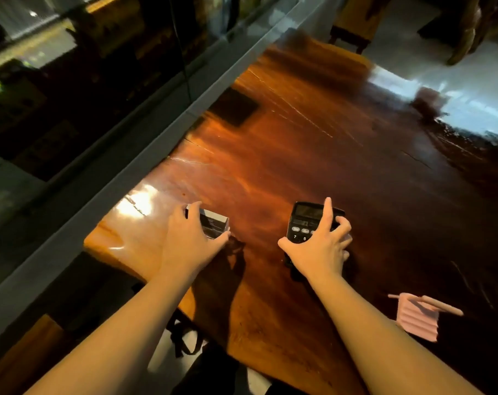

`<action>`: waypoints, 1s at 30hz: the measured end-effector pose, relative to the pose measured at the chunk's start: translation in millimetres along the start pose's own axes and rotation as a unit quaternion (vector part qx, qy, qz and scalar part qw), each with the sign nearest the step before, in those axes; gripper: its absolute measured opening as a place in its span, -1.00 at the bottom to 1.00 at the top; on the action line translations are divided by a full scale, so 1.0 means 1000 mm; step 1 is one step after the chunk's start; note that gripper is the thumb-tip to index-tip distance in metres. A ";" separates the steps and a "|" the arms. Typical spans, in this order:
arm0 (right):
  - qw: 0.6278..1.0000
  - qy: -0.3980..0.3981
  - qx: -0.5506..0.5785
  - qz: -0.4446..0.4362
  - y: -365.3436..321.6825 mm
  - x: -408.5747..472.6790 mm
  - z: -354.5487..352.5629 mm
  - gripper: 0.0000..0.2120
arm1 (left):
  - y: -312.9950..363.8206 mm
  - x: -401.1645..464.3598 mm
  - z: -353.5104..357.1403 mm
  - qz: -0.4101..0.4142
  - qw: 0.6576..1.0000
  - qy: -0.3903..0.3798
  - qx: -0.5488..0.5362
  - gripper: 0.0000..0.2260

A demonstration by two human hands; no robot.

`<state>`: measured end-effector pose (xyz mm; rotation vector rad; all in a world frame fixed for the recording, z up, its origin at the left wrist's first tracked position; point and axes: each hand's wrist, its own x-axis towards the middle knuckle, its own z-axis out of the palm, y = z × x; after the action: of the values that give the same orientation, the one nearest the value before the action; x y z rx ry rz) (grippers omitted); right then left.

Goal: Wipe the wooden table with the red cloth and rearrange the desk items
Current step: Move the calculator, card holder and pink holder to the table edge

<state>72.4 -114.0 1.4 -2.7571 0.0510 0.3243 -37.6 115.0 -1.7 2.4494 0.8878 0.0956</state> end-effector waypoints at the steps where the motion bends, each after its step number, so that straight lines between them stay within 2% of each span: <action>1: 1.000 -0.012 -0.004 -0.018 -0.015 0.000 0.005 0.28 | -0.011 0.003 -0.008 -0.016 1.000 0.016 0.002 -0.21; 6: 0.992 -0.055 -0.016 -0.117 -0.091 -0.011 0.040 0.21 | -0.065 0.015 -0.042 -0.105 0.993 0.047 0.001 -0.18; 14: 0.962 -0.094 -0.041 -0.252 -0.182 -0.035 0.098 0.16 | -0.119 0.018 -0.064 -0.184 0.978 0.097 -0.009 -0.17; 21: 0.947 -0.105 -0.068 -0.296 -0.228 -0.046 0.134 0.15 | -0.137 0.020 -0.060 -0.213 0.970 0.116 -0.027 -0.13; 26: 0.945 -0.099 -0.084 -0.300 -0.232 -0.049 0.148 0.12 | -0.142 0.021 -0.055 -0.212 0.968 0.132 -0.024 -0.12; 30: 0.942 -0.109 -0.087 -0.306 -0.227 -0.046 0.152 0.11 | -0.145 0.020 -0.056 -0.206 0.971 0.120 -0.014 -0.04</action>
<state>12.4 152.0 -46.3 -2.7083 -0.9105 0.4682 -118.8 246.3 -28.7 2.2049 1.4724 0.2555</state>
